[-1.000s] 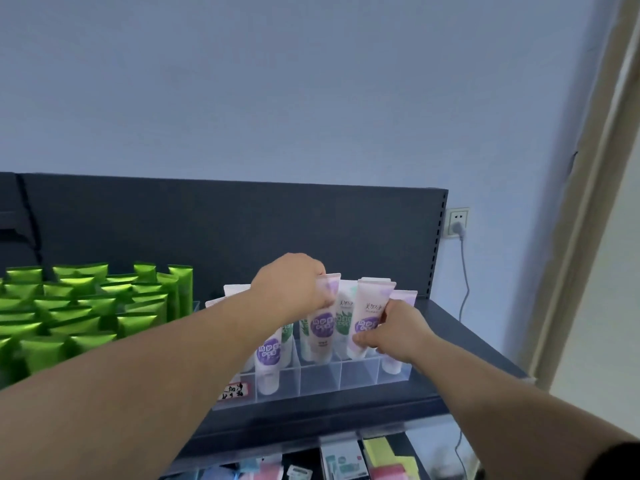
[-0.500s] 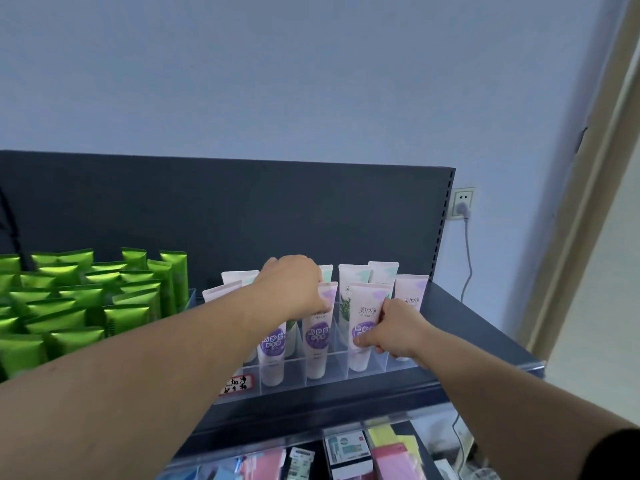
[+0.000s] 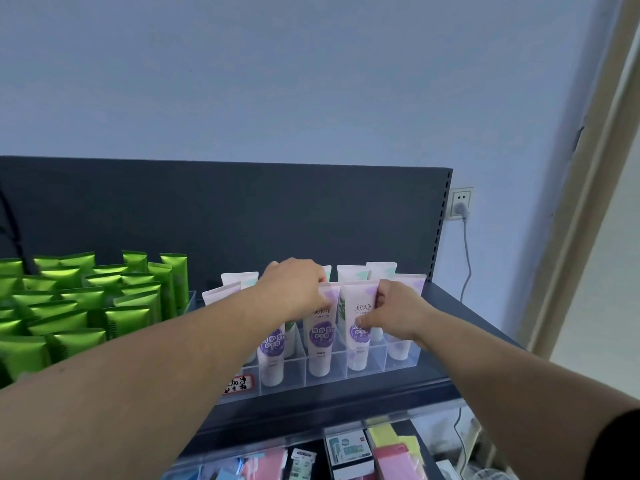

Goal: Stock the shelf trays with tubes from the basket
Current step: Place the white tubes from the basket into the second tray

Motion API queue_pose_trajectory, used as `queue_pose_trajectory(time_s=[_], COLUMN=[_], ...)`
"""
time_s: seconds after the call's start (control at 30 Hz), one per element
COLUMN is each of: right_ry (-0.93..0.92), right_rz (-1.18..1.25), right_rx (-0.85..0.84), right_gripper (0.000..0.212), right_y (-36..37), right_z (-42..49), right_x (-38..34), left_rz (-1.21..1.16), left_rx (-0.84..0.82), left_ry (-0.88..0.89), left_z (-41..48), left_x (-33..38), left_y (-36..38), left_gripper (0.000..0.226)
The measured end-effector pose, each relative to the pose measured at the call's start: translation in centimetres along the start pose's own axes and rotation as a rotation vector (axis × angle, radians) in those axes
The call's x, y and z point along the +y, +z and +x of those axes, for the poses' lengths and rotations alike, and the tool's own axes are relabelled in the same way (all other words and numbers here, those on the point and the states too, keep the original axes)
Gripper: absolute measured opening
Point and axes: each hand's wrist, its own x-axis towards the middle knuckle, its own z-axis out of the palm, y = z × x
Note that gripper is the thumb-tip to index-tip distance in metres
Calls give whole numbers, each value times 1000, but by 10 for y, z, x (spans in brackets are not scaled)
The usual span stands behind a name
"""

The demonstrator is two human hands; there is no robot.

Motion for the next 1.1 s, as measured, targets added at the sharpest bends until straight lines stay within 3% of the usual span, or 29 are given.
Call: queue_pose_trajectory(time_s=[0.23,0.6,0.8,0.97,1.1], right_ry=[-131,-149,-144,-262,-416], right_rz=[-56,-69,-40,-118,-177], right_rx=[151,109,110,243,360], right_gripper=[31,25,33,32,26], right_y=[-3,-9,-9,-5,-2], right_z=[-6,-9,-11,-19,-29], right_x=[-11,-17,-20,-21,-30], left_rz=[-65,-43,-37,-61,-137], left_rx=[38,74,113,259,365], left_ry=[-32,-13,-2,22,-69], left_z=[-2,-17,-18,-31,-55], left_x=[2,5,2,-15,-49], left_y=[2,-2,-2,-10,-33], left_gripper=[13,22,31,33,30])
